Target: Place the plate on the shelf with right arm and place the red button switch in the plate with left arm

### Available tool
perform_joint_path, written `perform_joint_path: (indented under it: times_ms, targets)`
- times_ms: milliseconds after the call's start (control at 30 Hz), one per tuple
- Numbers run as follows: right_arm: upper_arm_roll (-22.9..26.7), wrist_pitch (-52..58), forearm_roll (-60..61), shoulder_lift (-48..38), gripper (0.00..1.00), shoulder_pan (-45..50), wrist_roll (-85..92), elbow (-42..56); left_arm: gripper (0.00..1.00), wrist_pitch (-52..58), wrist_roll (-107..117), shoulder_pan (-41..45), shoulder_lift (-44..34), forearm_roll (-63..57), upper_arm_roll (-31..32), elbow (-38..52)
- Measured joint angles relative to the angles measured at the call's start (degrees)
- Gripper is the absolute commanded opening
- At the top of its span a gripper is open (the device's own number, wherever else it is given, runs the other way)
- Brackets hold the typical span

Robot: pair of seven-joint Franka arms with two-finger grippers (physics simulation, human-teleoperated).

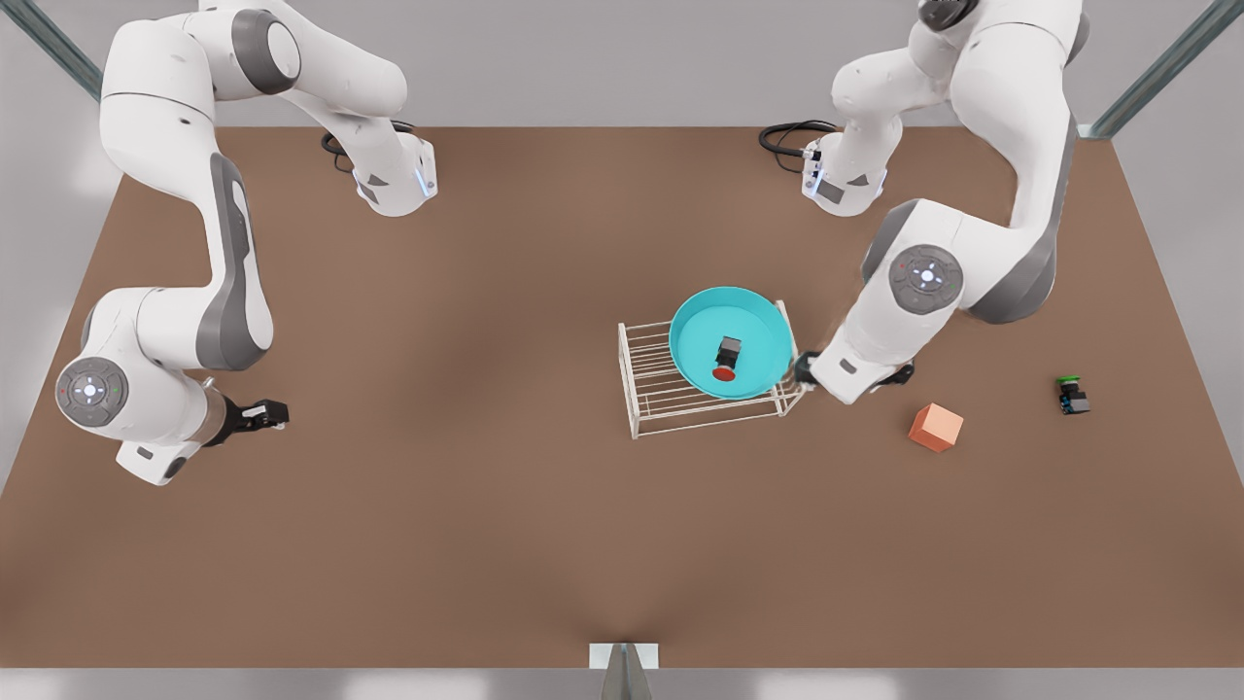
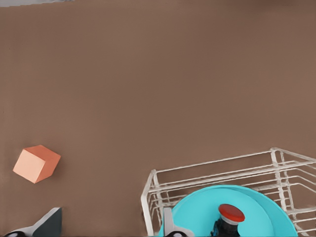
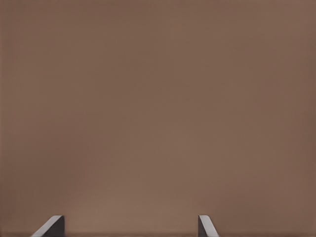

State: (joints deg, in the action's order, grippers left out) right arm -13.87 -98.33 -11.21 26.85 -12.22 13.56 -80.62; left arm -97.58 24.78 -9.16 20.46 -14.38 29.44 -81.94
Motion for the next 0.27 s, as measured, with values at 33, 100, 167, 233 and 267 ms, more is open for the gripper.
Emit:
perform_joint_path:
  times_ms: [33, 100, 167, 233, 267]
  targets:
    - [0.0, 0.0, 0.0, 0.1, 1.0, 0.0, 0.0, 0.0, 1.0, 2.0, -1.7, 5.9, 0.0, 5.1, -14.6, 3.4]
    - [0.0, 0.0, 0.0, 0.1, 1.0, 0.0, 0.0, 0.0, 1.0, 2.3, -5.0, 11.2, -6.9, 10.4, -25.4, -4.0]
    - [0.0, 0.0, 0.0, 0.1, 1.0, -0.1, 0.0, 0.0, 1.0, 1.7, -7.8, 13.6, -8.3, 13.1, -28.0, -4.8]
    - [0.0, 0.0, 0.0, 0.1, 1.0, -0.1, 0.1, 0.0, 1.0, 1.3, -10.3, 14.3, -8.2, 14.7, -28.5, -4.1]
    - [0.0, 0.0, 0.0, 0.1, 1.0, -0.2, 0.1, 0.0, 1.0, 1.1, -11.4, 14.4, -8.2, 15.2, -28.5, -4.0]
